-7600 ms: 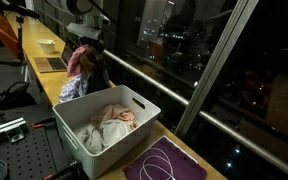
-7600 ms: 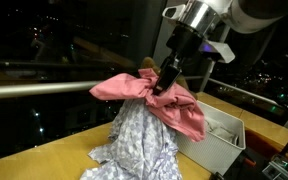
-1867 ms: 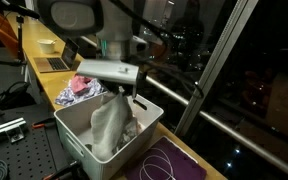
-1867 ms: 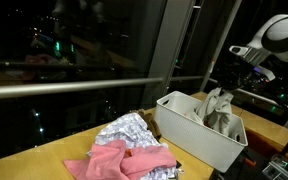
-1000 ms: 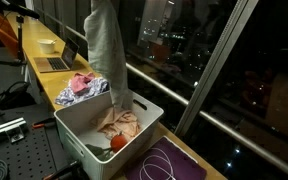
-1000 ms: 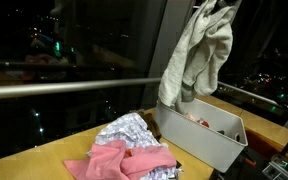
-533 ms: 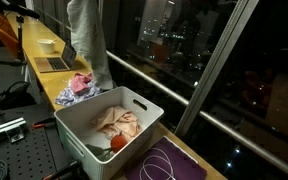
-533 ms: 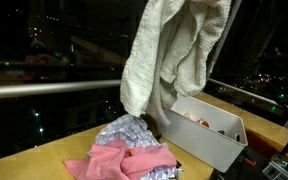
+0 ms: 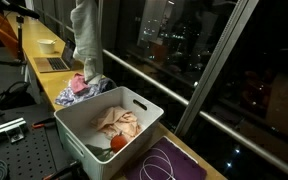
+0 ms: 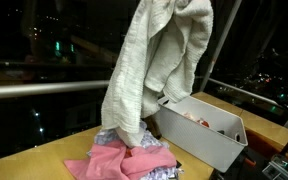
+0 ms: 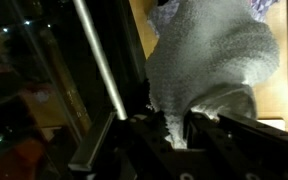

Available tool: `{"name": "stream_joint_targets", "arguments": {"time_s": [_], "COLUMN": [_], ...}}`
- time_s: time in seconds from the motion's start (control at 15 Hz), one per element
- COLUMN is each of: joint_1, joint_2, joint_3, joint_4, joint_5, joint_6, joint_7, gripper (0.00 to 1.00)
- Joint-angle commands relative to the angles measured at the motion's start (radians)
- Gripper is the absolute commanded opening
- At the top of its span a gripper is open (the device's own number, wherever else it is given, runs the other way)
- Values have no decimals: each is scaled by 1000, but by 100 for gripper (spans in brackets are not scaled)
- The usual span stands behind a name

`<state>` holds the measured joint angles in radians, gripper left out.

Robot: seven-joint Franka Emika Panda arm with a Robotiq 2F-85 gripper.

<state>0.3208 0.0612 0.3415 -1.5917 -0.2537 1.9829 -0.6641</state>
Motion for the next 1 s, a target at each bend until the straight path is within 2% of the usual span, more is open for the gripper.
{"name": "stream_joint_targets", "arguments": {"time_s": [0.0, 0.07, 0.13, 0.2, 0.47, 0.73, 0.8, 0.93], "joint_1": [-16, -21, -26, -34, -78, -144, -160, -189], "joint_2": [-25, -41, -52, -69, -132, -195, -198, -180], "joint_3": [-22, -27, -33, -40, -82, -175, -199, -244], "joint_4": [-63, -91, -115, -147, -260, -402, -428, -479], "joint_5": [5, 6, 10, 18, 55, 135, 156, 182], "joint_6": [0, 4, 8, 18, 48, 118, 142, 216], "joint_7": [-6, -4, -7, -12, -32, -91, -112, -150], "gripper": [1, 30, 31, 36, 66, 94, 99, 100]}}
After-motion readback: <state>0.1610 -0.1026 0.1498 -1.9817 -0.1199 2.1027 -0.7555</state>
